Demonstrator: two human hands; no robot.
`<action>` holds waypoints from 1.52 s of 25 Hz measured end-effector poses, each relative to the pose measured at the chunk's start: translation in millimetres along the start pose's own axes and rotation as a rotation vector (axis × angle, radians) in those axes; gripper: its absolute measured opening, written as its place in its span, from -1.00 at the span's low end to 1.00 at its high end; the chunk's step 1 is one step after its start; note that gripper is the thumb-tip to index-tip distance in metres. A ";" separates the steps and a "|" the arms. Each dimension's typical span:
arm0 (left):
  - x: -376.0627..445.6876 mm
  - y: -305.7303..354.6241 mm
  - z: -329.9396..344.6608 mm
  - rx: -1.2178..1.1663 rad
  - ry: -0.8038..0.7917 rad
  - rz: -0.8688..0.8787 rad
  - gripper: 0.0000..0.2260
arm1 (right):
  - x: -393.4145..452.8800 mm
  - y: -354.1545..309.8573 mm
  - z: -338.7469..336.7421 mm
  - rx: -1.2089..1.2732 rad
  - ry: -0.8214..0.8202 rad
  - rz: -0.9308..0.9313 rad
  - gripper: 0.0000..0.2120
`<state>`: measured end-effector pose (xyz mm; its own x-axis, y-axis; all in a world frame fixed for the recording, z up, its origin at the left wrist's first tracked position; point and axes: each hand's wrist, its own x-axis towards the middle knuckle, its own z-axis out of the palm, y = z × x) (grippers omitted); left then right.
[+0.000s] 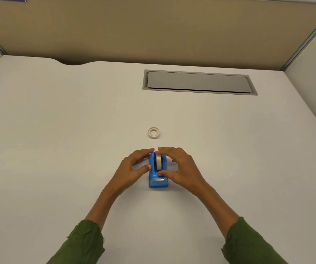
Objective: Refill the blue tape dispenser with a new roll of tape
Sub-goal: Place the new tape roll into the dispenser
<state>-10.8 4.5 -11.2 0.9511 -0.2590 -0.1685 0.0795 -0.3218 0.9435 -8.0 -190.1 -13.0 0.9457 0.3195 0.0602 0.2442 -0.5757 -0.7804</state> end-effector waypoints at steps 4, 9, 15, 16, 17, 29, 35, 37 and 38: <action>2.3 -0.2 0.7 0.042 0.003 0.026 -0.61 | 3.9 0.1 0.6 0.026 0.061 -0.008 -0.51; 1.9 -0.9 1.2 0.091 -0.024 0.043 -0.59 | 7.9 -5.4 -4.7 0.096 0.075 0.027 -0.56; 4.4 2.9 6.2 0.100 0.008 0.001 -0.46 | 12.3 -11.1 -13.1 0.236 0.062 0.125 -0.64; 5.7 3.5 8.3 0.124 0.027 0.014 -0.45 | 13.2 -11.5 -13.7 0.251 0.058 0.148 -0.64; 6.8 3.9 10.1 0.146 0.049 0.024 -0.46 | 14.2 -11.6 -14.1 0.263 0.051 0.166 -0.64; 11.3 -2.1 11.1 0.120 0.090 0.023 -0.56 | 24.8 -10.1 -10.5 0.315 0.105 0.234 -0.90; 11.6 1.3 12.2 0.070 0.111 0.017 -0.68 | 14.2 -11.9 -14.7 0.364 0.073 0.128 -0.90; 11.9 -0.3 11.8 0.061 0.115 0.024 -0.64 | 11.4 -10.4 -15.7 0.356 0.027 0.100 -0.85; 12.0 -1.4 11.7 0.060 0.118 0.023 -0.61 | 11.4 -9.7 -15.6 0.350 0.020 0.100 -0.84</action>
<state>-2.9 -8.8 -17.9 0.9812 -0.1594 -0.1087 0.0423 -0.3722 0.9272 3.7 -192.5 4.9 0.9659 0.2583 -0.0174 0.0656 -0.3094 -0.9487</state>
